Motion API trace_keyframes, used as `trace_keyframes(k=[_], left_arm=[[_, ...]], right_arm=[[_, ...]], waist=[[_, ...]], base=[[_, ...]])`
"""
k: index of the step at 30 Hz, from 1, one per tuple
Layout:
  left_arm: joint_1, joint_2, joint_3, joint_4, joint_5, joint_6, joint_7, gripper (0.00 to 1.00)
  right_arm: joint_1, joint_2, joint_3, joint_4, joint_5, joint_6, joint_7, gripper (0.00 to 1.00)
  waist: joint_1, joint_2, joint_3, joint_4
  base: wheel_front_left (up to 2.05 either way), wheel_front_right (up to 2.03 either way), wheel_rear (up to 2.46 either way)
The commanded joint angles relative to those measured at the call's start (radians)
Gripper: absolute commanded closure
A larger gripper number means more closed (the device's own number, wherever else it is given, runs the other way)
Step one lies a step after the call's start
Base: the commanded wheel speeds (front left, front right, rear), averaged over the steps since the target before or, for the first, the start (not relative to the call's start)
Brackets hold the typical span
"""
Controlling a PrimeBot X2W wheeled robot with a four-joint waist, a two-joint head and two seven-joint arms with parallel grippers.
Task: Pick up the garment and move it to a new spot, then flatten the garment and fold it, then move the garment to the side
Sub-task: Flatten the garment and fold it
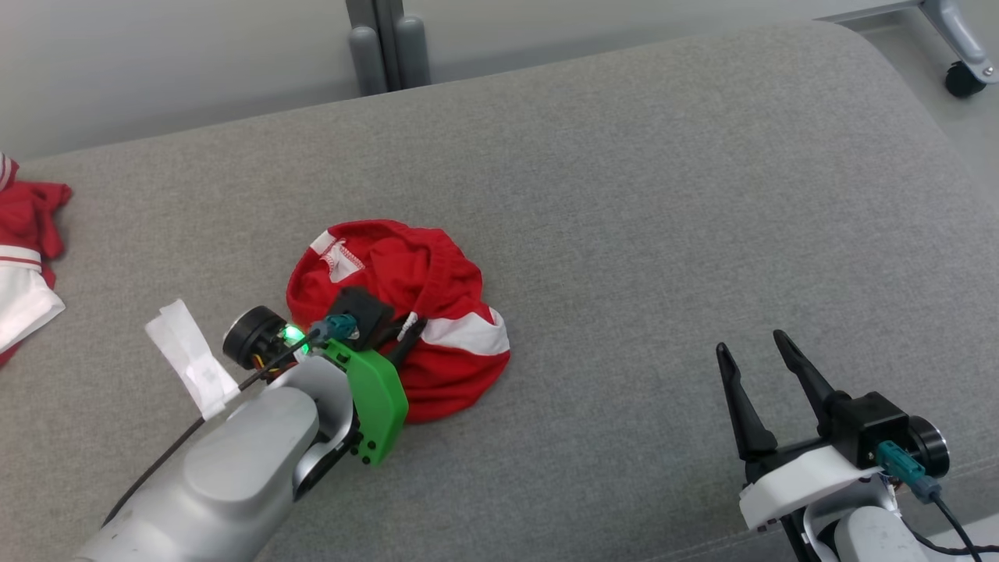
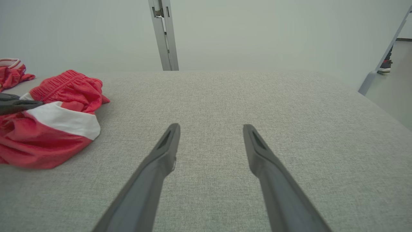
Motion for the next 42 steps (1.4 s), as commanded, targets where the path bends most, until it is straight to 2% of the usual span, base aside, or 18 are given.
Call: trace_keyframes(k=[1, 7, 12, 17, 20, 24, 30, 35, 42], left_arm=[[-0.026, -0.002, -0.004, 0.003, -0.001, -0.003, -0.016, 1.00], [-0.068, -0.037, 0.003, -0.027, -0.016, -0.003, -0.097, 1.00], [-0.140, -0.091, 0.026, -0.062, 0.007, -0.003, -0.162, 1.00], [-0.223, -0.141, 0.074, -0.113, 0.038, 0.004, -0.199, 1.00], [-0.255, -0.153, 0.118, -0.154, 0.053, 0.009, -0.206, 1.00], [-0.253, -0.141, 0.208, -0.239, 0.070, 0.015, -0.207, 1.00], [-0.123, -0.074, 0.300, -0.310, 0.047, 0.011, -0.206, 1.00], [0.039, -0.015, 0.299, -0.277, -0.015, 0.009, -0.202, 1.00], [0.220, 0.014, 0.301, -0.178, -0.116, 0.010, -0.187, 1.00]], right_arm=[[-0.005, -0.004, -0.003, 0.001, 0.005, -0.001, 0.000, 0.00], [-0.002, -0.004, -0.010, 0.004, 0.003, -0.001, 0.000, 0.00], [0.001, -0.004, -0.007, 0.007, -0.003, -0.001, 0.000, 0.00], [-0.003, -0.004, -0.002, 0.008, -0.003, -0.001, 0.000, 0.00], [-0.003, -0.004, 0.000, 0.005, -0.003, -0.001, 0.000, 0.00], [0.003, -0.004, -0.004, 0.005, -0.004, -0.001, 0.000, 0.00], [0.015, -0.004, -0.017, 0.004, -0.005, -0.001, 0.000, 0.00], [0.029, -0.004, -0.023, 0.005, -0.007, -0.001, 0.000, 0.00], [0.029, -0.004, -0.018, 0.006, -0.016, -0.001, 0.000, 0.00]], waist=[[0.0000, 0.0000, 0.000, 0.000], [0.0000, 0.0000, -0.009, 0.007], [0.0000, 0.0000, -0.019, 0.015], [0.0000, 0.0000, -0.023, 0.015], [0.0000, 0.0000, -0.024, 0.012], [0.0000, 0.0000, -0.025, 0.011], [0.0000, 0.0000, -0.031, 0.020], [0.0000, 0.0000, -0.039, 0.038], [0.0000, 0.0000, -0.045, 0.060]], base=[[0.00, 0.00, 0.00], [0.00, 0.00, 0.00], [0.00, 0.00, 0.00], [0.00, 0.00, 0.00], [0.00, 0.00, 0.00], [0.00, 0.00, 0.00], [0.00, 0.00, 0.00], [0.00, 0.00, 0.00], [0.00, 0.00, 0.00]])
